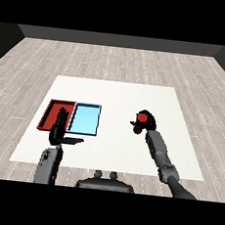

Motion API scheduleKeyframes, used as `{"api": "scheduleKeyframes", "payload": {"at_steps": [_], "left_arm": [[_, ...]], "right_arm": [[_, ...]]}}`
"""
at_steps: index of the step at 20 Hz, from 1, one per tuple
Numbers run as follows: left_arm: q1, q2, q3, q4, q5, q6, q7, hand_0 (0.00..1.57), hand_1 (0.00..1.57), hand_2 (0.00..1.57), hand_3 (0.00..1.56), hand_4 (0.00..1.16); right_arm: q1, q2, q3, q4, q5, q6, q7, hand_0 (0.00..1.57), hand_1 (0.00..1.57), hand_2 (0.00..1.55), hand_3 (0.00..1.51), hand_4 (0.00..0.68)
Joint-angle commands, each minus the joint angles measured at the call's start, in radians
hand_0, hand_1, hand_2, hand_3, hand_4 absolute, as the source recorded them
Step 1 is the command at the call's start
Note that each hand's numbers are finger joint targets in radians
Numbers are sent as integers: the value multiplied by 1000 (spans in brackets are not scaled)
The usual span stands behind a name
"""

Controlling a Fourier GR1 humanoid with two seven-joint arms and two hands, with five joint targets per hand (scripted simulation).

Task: Pick the red can and put it in the red box

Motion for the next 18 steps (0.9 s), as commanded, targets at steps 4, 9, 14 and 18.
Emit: {"api": "scheduleKeyframes", "payload": {"at_steps": [4, 9, 14, 18], "left_arm": [[7, -40, -63, 3, -65, 43, 8, 0, 0, 0, 0, 0], [-48, -34, -104, 49, -74, 14, 27, 0, 0, 0, 0, 0], [-71, -42, -242, -25, -48, 88, 164, 0, 0, 0, 0, 0], [-135, -42, -271, 75, -25, 113, 140, 0, 0, 0, 0, 0]], "right_arm": [[22, -2, 8, -172, -25, -3, 62, 1434, 1434, 1440, 1403, 656], [75, 38, 49, -365, -25, -51, 149, 1442, 1442, 1445, 1410, 648], [112, 44, 46, -424, -42, -49, 151, 1422, 1422, 1438, 1417, 650], [220, 148, 194, -637, -28, -195, 234, 1417, 1417, 1438, 1418, 652]]}}
